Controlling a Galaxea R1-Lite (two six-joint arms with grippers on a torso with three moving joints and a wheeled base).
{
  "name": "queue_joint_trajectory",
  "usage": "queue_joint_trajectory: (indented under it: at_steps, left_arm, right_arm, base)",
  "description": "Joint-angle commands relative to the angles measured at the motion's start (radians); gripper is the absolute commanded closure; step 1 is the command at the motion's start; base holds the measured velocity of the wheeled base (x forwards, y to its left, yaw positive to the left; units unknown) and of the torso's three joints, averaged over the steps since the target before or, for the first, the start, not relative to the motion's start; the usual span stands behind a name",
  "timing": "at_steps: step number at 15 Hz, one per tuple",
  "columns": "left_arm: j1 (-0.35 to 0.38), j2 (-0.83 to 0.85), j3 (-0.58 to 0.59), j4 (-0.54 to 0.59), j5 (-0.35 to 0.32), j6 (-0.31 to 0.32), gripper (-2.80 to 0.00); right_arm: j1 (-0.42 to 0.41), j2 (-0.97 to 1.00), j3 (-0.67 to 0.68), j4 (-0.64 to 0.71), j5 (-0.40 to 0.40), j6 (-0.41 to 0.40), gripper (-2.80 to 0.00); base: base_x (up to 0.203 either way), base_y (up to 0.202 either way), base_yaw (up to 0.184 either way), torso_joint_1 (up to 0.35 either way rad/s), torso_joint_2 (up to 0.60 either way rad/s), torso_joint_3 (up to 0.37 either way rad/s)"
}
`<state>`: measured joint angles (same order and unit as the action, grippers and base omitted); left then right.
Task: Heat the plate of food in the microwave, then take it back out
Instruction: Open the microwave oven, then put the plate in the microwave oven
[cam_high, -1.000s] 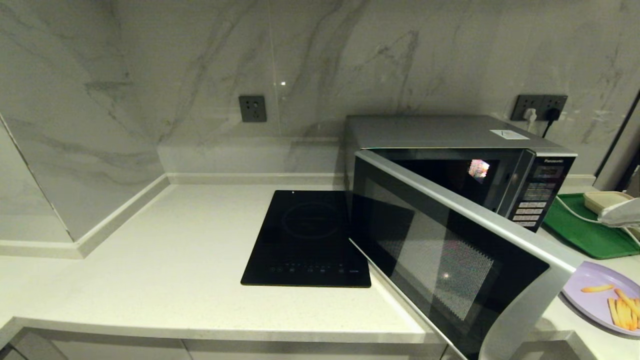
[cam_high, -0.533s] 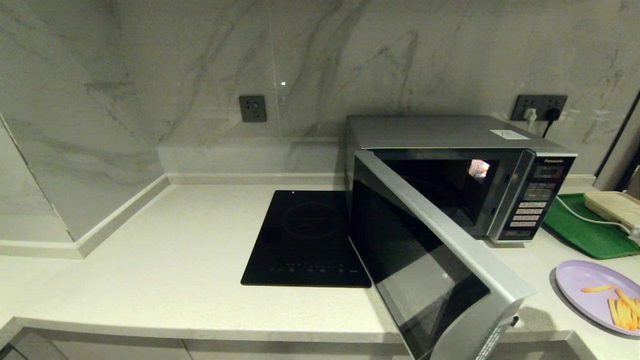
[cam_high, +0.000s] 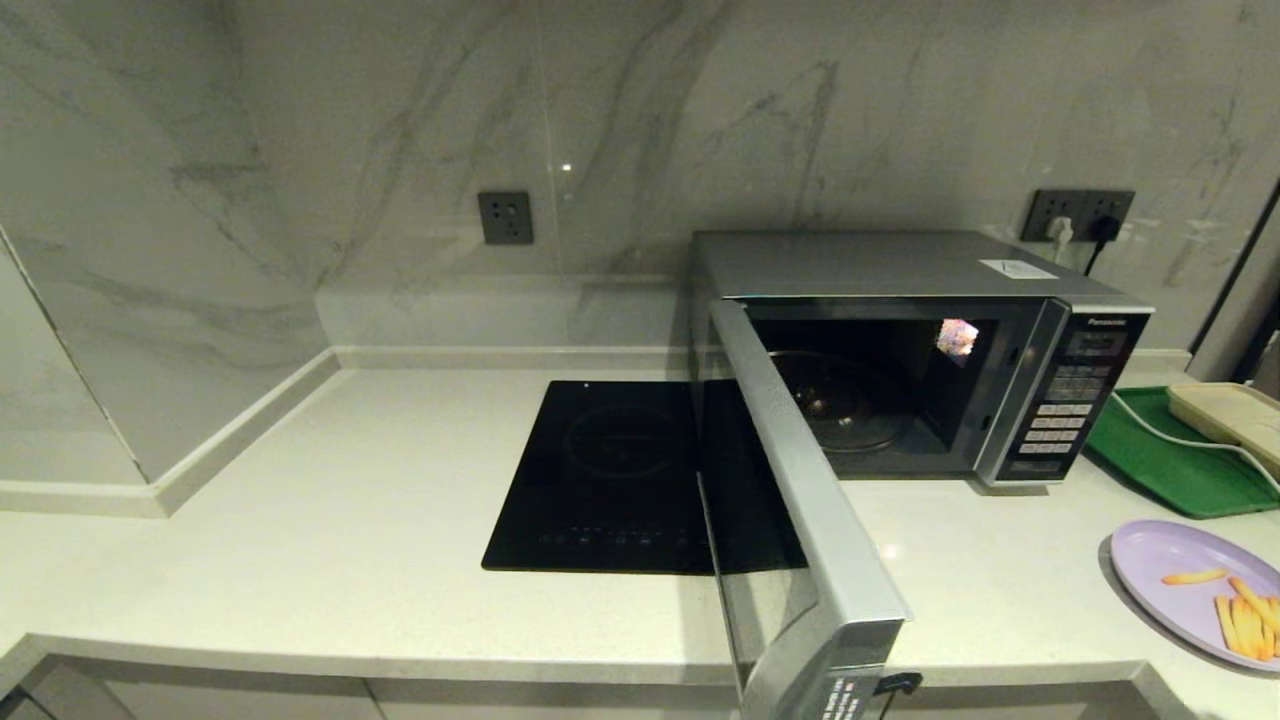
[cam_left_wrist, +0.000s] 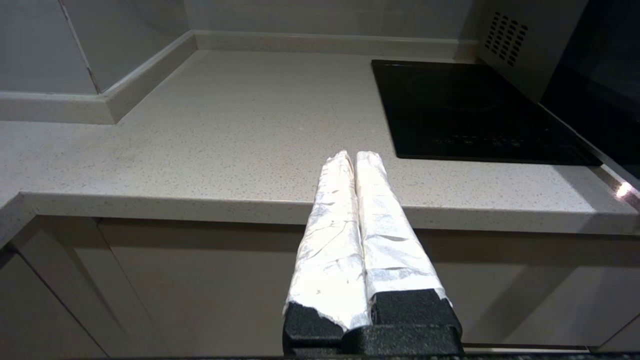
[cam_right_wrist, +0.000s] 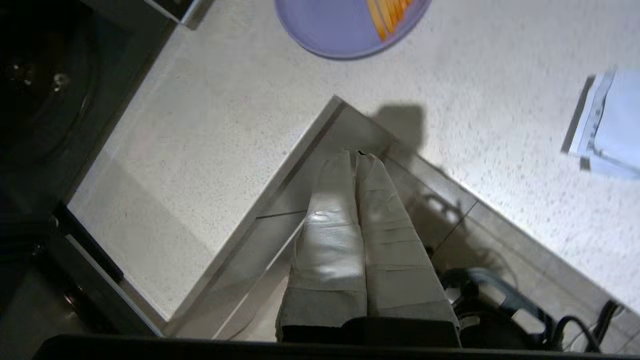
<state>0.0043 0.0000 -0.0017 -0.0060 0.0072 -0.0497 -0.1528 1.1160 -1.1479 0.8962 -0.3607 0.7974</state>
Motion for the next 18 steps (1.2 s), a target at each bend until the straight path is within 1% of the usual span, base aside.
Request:
queue_joint_trajectory:
  at_steps: [1,2,3,7,10,12,13,16,17,18]
  left_arm:
    - [0.0,0.0,0.0,0.0,0.0,-0.001,0.0]
    - [0.0,0.0,0.0,0.0,0.0,-0.001,0.0]
    - [0.0,0.0,0.0,0.0,0.0,-0.001,0.0]
    - [0.0,0.0,0.0,0.0,0.0,-0.001,0.0]
    - [0.0,0.0,0.0,0.0,0.0,-0.001,0.0]
    - [0.0,0.0,0.0,0.0,0.0,-0.001,0.0]
    - [-0.001,0.0,0.0,0.0,0.0,-0.001,0.0]
    - [0.0,-0.001,0.0,0.0,0.0,-0.001,0.0]
    - [0.0,0.0,0.0,0.0,0.0,-0.001,0.0]
    - [0.0,-0.002,0.0,0.0,0.0,-0.001,0.0]
  right_arm:
    - [-0.003,-0.014,0.052,0.005,-0.002,0.08,0.0]
    - [-0.002,-0.009,0.061,0.004,0.002,0.116,0.0]
    - [-0.002,-0.004,0.071,0.004,0.005,0.135,0.0]
    - [-0.004,0.036,0.076,0.001,0.005,0.179,0.0]
    - [-0.011,0.095,0.078,-0.056,0.001,0.22,0.0]
    - [-0.086,0.137,0.077,-0.098,0.005,0.215,0.0]
    - [-0.14,0.168,0.075,-0.128,0.015,0.198,0.0]
    - [-0.316,0.271,0.064,-0.205,0.103,0.112,0.0]
    - [-0.356,0.312,0.062,-0.235,0.139,0.089,-2.8]
    - [-0.39,0.342,0.065,-0.254,0.169,0.072,-2.8]
  base:
    - [0.0,0.0,0.0,0.0,0.0,0.0]
    - [0.0,0.0,0.0,0.0,0.0,0.0]
    - [0.0,0.0,0.0,0.0,0.0,0.0]
    - [0.0,0.0,0.0,0.0,0.0,0.0]
    - [0.0,0.0,0.0,0.0,0.0,0.0]
    - [0.0,0.0,0.0,0.0,0.0,0.0]
    - [0.0,0.0,0.0,0.0,0.0,0.0]
    - [0.0,0.0,0.0,0.0,0.0,0.0]
    - [0.0,0.0,0.0,0.0,0.0,0.0]
    - [0.0,0.0,0.0,0.0,0.0,0.0]
